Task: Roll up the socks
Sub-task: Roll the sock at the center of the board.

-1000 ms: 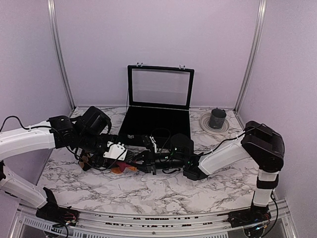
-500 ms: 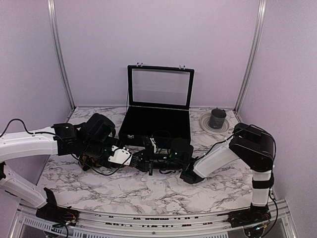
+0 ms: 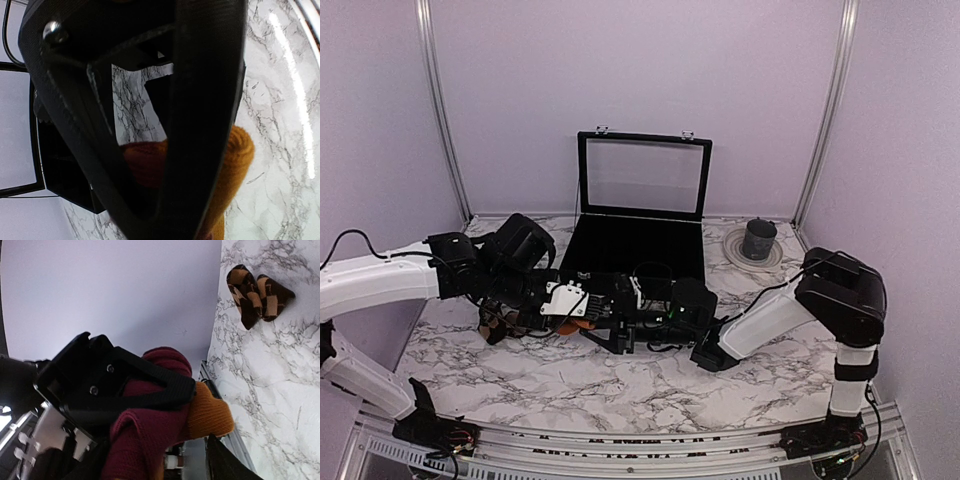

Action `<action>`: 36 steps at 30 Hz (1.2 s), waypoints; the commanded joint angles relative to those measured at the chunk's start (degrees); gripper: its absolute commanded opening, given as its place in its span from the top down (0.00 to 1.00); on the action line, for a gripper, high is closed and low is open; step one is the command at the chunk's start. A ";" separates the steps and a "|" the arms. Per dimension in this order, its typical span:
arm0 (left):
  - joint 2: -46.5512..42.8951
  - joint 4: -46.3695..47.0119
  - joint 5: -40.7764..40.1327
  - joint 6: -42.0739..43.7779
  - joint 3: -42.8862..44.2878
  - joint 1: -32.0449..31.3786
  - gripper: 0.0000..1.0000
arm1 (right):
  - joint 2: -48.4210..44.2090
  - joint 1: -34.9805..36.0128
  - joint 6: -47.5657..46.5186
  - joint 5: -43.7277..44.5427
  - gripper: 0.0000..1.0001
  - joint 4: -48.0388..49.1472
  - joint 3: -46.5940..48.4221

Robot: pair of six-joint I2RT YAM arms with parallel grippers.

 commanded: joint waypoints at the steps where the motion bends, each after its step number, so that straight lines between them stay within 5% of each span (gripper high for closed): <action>1: 0.70 -14.07 17.91 -8.77 8.74 2.94 1.00 | -8.89 -0.80 -15.53 0.88 0.16 -7.63 -3.55; 2: 1.12 -16.61 21.97 -9.70 10.62 3.77 1.00 | -11.09 -0.74 -20.26 2.07 0.02 -10.98 -4.09; 3: 1.56 -18.81 25.04 -10.54 12.80 4.48 1.00 | -13.70 -0.37 -25.69 3.51 0.00 -14.64 -4.67; 9: 4.85 -28.66 40.21 -13.25 19.40 7.51 1.00 | -26.27 7.22 -64.66 18.60 0.00 -37.36 -1.45; 18: 7.55 -33.50 46.42 -15.66 23.05 8.38 1.00 | -25.98 11.51 -81.01 21.11 0.00 -45.90 6.20; 23: 7.63 -35.47 47.76 -14.42 23.21 8.39 1.00 | -25.51 11.67 -81.51 22.85 0.27 -43.68 6.29; 29: 7.66 -36.90 48.06 -11.73 22.85 8.39 0.97 | -24.33 11.67 -79.56 19.78 0.83 -41.00 7.36; 33: 6.91 -36.24 47.11 -11.03 21.85 8.38 0.82 | -23.66 11.66 -78.30 17.90 1.00 -41.49 8.02; 36: 6.39 -35.43 47.02 -11.68 21.72 8.39 0.61 | -23.53 11.71 -77.17 18.41 1.00 -42.35 8.76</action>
